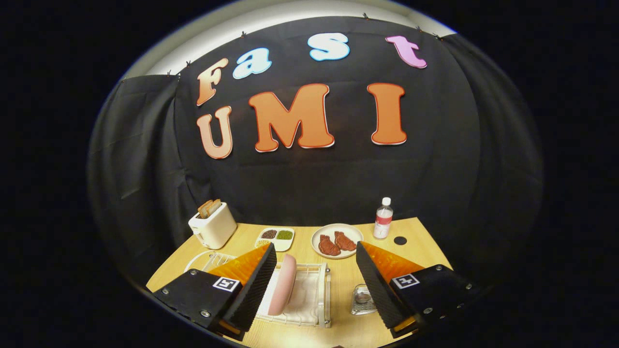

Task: Take the plate from the dish rack, then take the spoon from the basket and place it into the plate.

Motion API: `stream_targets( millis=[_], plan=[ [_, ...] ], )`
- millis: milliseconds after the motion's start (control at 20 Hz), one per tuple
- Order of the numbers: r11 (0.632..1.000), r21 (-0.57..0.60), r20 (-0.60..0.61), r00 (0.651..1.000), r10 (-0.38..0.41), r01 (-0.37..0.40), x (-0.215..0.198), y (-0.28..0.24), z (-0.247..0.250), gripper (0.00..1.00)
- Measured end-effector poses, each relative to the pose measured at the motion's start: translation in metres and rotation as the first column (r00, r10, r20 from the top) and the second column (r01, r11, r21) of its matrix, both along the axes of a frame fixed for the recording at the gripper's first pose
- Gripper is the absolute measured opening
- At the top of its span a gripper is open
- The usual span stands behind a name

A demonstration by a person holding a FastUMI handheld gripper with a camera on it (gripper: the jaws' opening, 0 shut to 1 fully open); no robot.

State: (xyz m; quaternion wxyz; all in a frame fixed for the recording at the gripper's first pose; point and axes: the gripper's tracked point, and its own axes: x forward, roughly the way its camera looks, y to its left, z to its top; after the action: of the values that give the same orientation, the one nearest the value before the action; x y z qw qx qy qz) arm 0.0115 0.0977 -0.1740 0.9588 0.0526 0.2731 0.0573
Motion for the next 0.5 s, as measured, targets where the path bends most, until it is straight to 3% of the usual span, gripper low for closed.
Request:
stream_targets(
  millis=[250, 500],
  plan=[
    [0.998, 0.051, -0.179, 0.983, 0.045, -0.037, -0.003, 0.026, -0.038, 0.98],
    [0.996, 0.081, -0.363, 0.929, 0.067, -0.04, 0.001, 0.042, -0.072, 0.96]
  ],
)
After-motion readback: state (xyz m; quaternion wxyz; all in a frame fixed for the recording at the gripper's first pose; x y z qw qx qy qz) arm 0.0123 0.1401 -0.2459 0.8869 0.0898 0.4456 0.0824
